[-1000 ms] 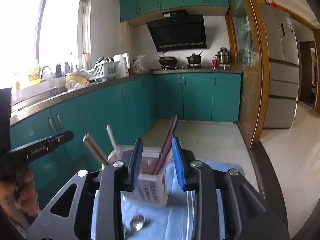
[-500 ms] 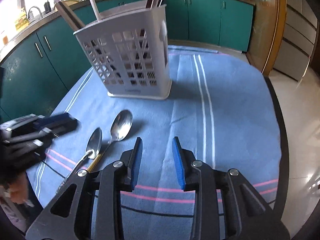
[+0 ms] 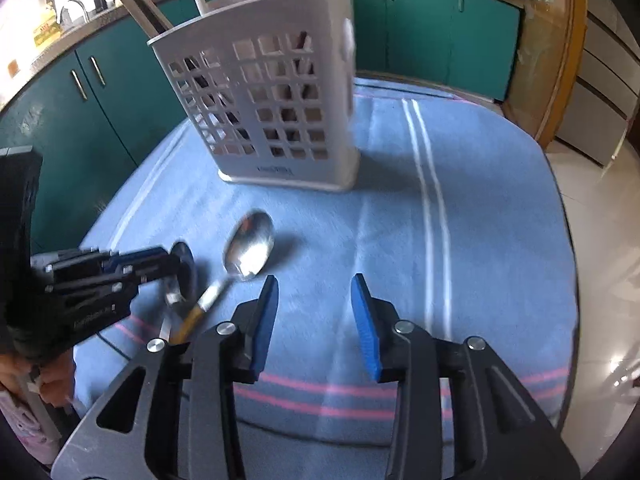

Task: Organize utensils
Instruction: 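Grasp a metal spoon with the right tool, then grasp the other metal spoon with the left tool while the right tool holds its spoon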

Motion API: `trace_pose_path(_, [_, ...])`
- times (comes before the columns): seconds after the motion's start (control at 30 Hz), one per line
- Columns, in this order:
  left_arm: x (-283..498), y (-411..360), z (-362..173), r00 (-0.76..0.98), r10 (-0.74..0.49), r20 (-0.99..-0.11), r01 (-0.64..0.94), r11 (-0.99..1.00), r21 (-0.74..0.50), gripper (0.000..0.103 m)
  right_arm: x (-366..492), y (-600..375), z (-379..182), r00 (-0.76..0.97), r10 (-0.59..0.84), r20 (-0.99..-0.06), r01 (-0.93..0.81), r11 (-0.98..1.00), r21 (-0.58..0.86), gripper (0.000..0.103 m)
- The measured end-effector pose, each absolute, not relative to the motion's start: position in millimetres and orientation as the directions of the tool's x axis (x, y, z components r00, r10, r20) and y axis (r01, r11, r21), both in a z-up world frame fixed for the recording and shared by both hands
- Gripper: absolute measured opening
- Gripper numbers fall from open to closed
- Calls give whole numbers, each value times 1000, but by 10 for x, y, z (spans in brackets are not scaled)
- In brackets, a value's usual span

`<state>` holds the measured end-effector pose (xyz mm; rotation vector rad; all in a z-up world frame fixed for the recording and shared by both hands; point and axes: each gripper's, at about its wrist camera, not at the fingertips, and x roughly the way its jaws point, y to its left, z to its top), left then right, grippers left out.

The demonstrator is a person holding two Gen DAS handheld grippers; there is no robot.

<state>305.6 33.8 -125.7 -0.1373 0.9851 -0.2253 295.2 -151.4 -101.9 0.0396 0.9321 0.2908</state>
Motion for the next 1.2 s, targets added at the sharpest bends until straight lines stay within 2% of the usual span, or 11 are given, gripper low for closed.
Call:
trace_pose_path(0.17, [3019,332,-1208,540,-261,-800,129,965,-227,27,3275,-1447,-1099,533,365,-763,-258,929,265,38])
trace_pose_path(0.5, [3027,358,-1202,533,-293,-794,132,955,-264,32,3491,-1340,-1292,414,511,-754,-322,857,403,37])
trace_pose_path(0.53, [3035,365,-1208,531,-297,-794,133,954,-268,32,3501,-1353,-1311,411,518,-750,-319,853,414,30])
trace_pose_path(0.57, [3039,369,-1218,529,-300,-794,135,953,-270,32,3507,-1367,-1327,408,525,-747,-317,848,424,17])
trace_pose_path(0.6, [3045,369,-1228,526,-303,-795,136,952,-273,32,3527,-1397,-1359,402,533,-745,-313,844,435,10])
trace_pose_path(0.67, [3054,375,-1248,524,-301,-797,132,953,-274,23,3540,-1429,-1396,394,540,-744,-303,840,449,4])
trace_pose_path(0.77, [3066,374,-1269,515,-321,-795,136,946,-294,14,3503,-1470,-1396,398,537,-743,-303,842,446,4])
trace_pose_path(1.0, [2980,355,-1233,515,-327,-793,156,945,-288,15,3084,-1600,-1329,413,455,-789,-322,883,341,6])
trace_pose_path(1.03, [2975,356,-1227,517,-331,-790,161,943,-290,20,3039,-1597,-1334,413,443,-796,-333,887,321,9])
trace_pose_path(1.13, [2998,356,-1234,515,-333,-790,156,942,-296,26,3001,-1638,-1304,444,419,-792,-336,897,287,32])
trace_pose_path(1.2, [3026,366,-1250,505,-349,-789,156,936,-315,26,3046,-1666,-1295,450,443,-775,-333,889,314,34])
